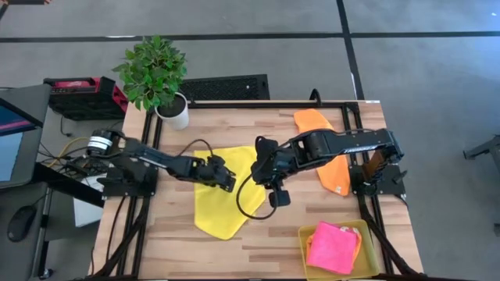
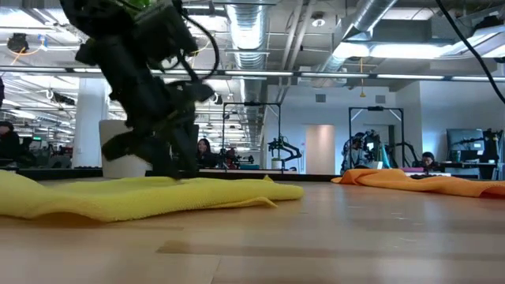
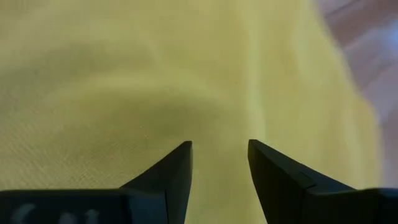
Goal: Fold microfiber towels
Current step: Fold the yellow microfiber cloth
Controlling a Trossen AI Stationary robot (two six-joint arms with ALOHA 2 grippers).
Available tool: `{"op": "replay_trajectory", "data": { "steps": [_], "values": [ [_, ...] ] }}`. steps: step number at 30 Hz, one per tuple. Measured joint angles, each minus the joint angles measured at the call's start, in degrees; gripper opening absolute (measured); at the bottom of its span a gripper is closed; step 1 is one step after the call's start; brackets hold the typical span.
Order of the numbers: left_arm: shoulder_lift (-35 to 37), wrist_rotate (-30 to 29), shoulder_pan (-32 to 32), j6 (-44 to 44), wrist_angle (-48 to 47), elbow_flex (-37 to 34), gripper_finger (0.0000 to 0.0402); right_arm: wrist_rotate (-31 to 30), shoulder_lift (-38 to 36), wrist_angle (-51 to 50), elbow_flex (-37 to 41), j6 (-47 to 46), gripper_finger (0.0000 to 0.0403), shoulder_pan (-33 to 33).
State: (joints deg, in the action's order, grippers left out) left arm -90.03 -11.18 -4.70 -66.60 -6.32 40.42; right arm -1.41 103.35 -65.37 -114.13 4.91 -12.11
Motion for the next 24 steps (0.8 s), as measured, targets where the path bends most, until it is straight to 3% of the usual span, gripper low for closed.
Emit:
{"op": "replay_trajectory", "data": {
  "steps": [3,8,13,16,24],
  "values": [
    [5.2,0.01,0.77,0.87,-2.72,0.23,0.0148,0.0,0.0,-1.03,0.0,0.0,0.0086,1.28],
    [14.99,-0.61,4.05,-1.21,-16.98,0.24,0.0148,0.36,0.0,-1.0,0.01,-2.28,0.0086,5.09],
    [22.34,-0.49,9.62,-2.89,-31.75,0.26,0.0148,9.55,-0.01,1.89,2.59,-5.92,0.0086,11.05],
    [23.49,0.76,13.33,-1.73,-36.35,0.26,0.0148,13.38,0.0,4.42,5.34,-8.85,0.0086,14.2],
    [21.32,4.57,22.71,4.76,-37.94,0.29,0.0148,13.35,0.02,9.88,13.64,-10.48,0.0089,19.89]
  ]
}}
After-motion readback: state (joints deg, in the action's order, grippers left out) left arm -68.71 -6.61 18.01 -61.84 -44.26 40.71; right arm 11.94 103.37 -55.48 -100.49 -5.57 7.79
